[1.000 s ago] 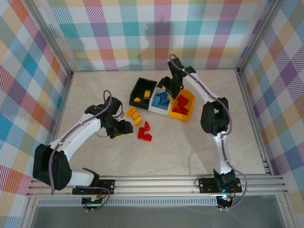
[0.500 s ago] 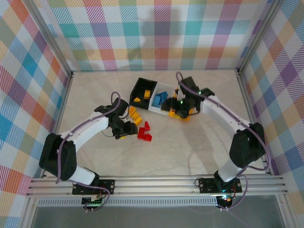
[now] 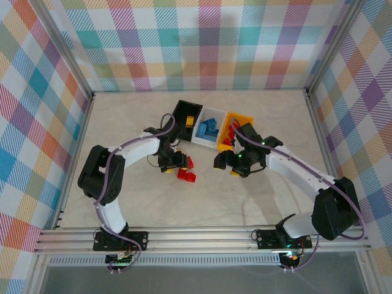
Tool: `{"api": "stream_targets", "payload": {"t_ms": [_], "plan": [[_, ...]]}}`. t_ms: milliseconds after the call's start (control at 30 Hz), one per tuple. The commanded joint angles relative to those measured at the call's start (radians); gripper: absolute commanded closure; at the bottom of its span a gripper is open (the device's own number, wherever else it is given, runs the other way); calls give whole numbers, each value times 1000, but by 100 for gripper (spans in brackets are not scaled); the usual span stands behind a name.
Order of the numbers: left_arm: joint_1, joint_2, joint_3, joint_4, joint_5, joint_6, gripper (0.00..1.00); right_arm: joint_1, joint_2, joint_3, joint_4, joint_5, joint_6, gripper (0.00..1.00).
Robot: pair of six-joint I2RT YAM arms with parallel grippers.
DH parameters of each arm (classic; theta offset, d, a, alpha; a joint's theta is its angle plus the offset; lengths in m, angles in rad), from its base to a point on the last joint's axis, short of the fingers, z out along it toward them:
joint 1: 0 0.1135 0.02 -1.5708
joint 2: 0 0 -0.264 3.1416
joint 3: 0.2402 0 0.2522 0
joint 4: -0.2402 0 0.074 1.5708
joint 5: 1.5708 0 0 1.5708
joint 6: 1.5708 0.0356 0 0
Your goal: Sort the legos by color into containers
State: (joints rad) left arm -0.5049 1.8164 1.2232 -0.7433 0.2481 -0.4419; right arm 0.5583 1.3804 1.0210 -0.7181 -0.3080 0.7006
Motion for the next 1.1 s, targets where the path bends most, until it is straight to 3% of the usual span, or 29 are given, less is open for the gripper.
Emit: {"api": "stream_targets", "payload": {"t_ms": [0,367,600,867,1067], "plan": [[-18,44,46,2,-12,32,39,8,-22,-25,3,-2,17,26],[-49,129,60,-6,-30,43,42,8,12,-9,4,-6,1,26],[-49,96,50,-27,-53,49,63,8,20,-7,12,-2,1,26],[-45,37,110,-107,-85,63,64,9,32,-3,26,-2,6,26],[-29,21,289,-170,-48,47,63,1,-38,-7,38,25,-6,25]]}}
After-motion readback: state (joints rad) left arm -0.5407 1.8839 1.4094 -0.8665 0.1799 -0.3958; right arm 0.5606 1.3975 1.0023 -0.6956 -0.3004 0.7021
